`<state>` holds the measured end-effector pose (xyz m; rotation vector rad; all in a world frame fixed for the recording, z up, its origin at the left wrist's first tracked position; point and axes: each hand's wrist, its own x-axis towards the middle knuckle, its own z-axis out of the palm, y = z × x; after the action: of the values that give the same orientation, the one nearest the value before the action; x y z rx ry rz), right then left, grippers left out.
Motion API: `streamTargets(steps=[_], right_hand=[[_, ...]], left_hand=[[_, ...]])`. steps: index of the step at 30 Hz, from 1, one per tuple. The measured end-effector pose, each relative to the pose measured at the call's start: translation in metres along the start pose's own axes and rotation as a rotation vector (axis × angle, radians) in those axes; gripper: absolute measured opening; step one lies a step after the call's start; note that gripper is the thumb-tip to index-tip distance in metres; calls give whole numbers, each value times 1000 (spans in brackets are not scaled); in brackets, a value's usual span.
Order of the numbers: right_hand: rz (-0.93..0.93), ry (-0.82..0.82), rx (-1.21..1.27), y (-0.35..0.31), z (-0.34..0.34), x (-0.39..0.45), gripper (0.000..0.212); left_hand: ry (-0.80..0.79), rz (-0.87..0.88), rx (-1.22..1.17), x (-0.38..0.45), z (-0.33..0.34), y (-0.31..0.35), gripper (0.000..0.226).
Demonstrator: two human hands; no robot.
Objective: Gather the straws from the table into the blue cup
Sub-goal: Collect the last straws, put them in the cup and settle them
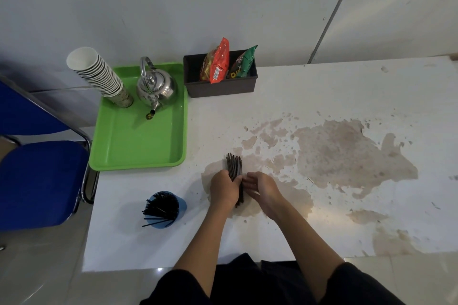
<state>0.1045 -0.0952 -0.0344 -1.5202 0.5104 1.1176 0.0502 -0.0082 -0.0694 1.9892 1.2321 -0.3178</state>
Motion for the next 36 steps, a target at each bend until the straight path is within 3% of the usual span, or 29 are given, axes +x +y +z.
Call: streamTargets(steps=[11, 23, 30, 36], right_hand=[[-240, 169, -448, -1, -21, -6, 32], [-223, 113, -507, 8, -30, 1, 42], [-234, 108, -501, 14, -31, 4, 39], [-297, 113, -574, 19, -26, 10, 38]], left_hand=[[75, 59, 183, -8, 5, 12, 35], [0, 67, 158, -1, 2, 10, 27], [-132, 100, -104, 5, -11, -18, 26], [-164, 9, -365, 7, -23, -28, 22]])
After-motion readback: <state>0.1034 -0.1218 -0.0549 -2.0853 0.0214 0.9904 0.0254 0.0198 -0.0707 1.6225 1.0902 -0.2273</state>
